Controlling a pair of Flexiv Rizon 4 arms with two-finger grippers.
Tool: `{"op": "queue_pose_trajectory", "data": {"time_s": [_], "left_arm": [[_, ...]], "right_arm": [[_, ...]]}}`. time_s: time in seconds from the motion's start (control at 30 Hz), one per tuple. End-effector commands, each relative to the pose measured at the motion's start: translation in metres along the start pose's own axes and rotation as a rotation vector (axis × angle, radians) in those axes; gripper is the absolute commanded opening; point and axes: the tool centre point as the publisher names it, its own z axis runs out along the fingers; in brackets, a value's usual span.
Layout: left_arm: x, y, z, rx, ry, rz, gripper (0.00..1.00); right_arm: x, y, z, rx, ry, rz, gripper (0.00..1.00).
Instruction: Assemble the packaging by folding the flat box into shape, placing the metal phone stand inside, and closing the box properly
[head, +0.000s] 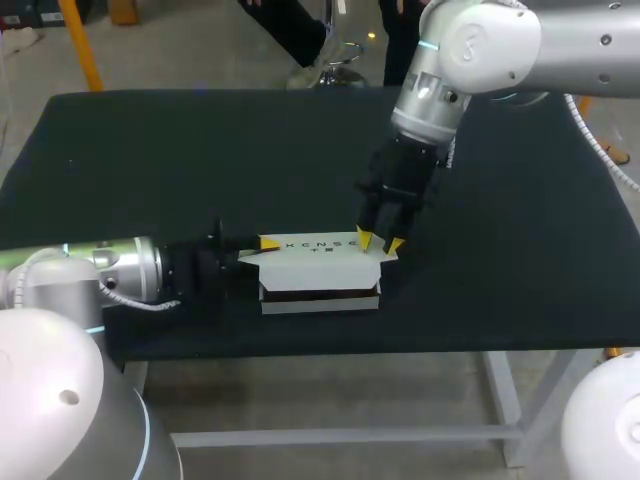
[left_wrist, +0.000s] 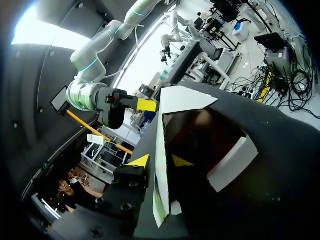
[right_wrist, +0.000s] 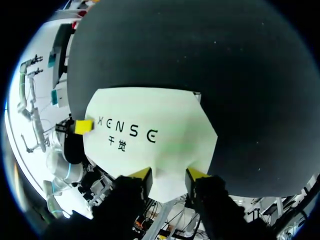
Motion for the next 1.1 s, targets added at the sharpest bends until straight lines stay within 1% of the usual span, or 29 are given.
{"op": "queue_pose_trajectory", "data": {"time_s": [0.03,0.17,0.33,0.37,0.4,0.5,0.53,0.57,0.6,0.67,0.77,0.83,0.87,0.93,0.97,1.0,1.1], "left_arm": [[0.0,-0.003,-0.011,-0.009,-0.015,0.001,0.29],[0.002,-0.006,-0.023,-0.033,-0.013,-0.005,0.29],[0.006,-0.011,-0.042,-0.116,0.036,-0.016,0.27],[0.006,-0.012,-0.047,-0.134,0.041,-0.016,0.33],[0.006,-0.013,-0.053,-0.148,0.05,-0.012,0.43],[0.003,-0.014,-0.069,-0.205,0.074,-0.024,0.51],[0.001,-0.015,-0.074,-0.22,0.082,-0.029,0.58],[-0.001,-0.015,-0.08,-0.234,0.089,-0.034,0.7],[-0.002,-0.016,-0.085,-0.253,0.096,-0.042,0.84],[-0.005,-0.017,-0.094,-0.285,0.122,-0.056,1.0],[-0.011,-0.018,-0.103,-0.318,0.166,-0.103,1.0],[-0.016,-0.017,-0.106,-0.353,0.191,-0.162,1.0],[-0.018,-0.016,-0.106,-0.38,0.206,-0.208,1.0],[-0.023,-0.015,-0.106,-0.384,0.228,-0.307,1.0],[-0.026,-0.013,-0.105,-0.414,0.241,-0.348,1.0],[-0.028,-0.011,-0.104,-0.481,0.277,-0.324,1.0],[-0.028,-0.011,-0.104,-0.481,0.277,-0.324,1.0]], "right_arm": [[-0.001,0.0,0.002,-0.001,0.003,0.0,0.49],[-0.001,0.0,0.003,-0.002,0.005,0.003,0.49],[-0.001,0.001,0.002,-0.004,0.009,0.003,0.49],[-0.001,0.001,0.002,-0.005,0.01,0.002,0.49],[-0.002,0.001,0.002,-0.006,0.012,0.002,0.49],[-0.002,0.001,0.002,-0.007,0.017,0.002,0.49],[-0.002,0.002,0.003,-0.008,0.018,0.001,0.5],[-0.002,0.002,0.003,-0.01,0.019,0.001,0.5],[-0.002,0.002,0.003,-0.01,0.021,0.0,0.5],[-0.002,0.002,0.003,-0.012,0.023,-0.001,0.5],[-0.002,0.003,0.003,-0.014,0.026,-0.002,0.5],[-0.002,0.003,0.003,-0.016,0.028,-0.003,0.5],[-0.002,0.004,0.003,-0.017,0.029,-0.003,0.51],[-0.002,0.004,0.003,-0.018,0.031,-0.003,0.5],[-0.002,0.004,0.003,-0.019,0.032,-0.003,0.5],[-0.003,0.004,0.003,-0.019,0.033,-0.002,0.5],[-0.004,0.004,0.004,-0.019,0.034,-0.001,0.5]]}}
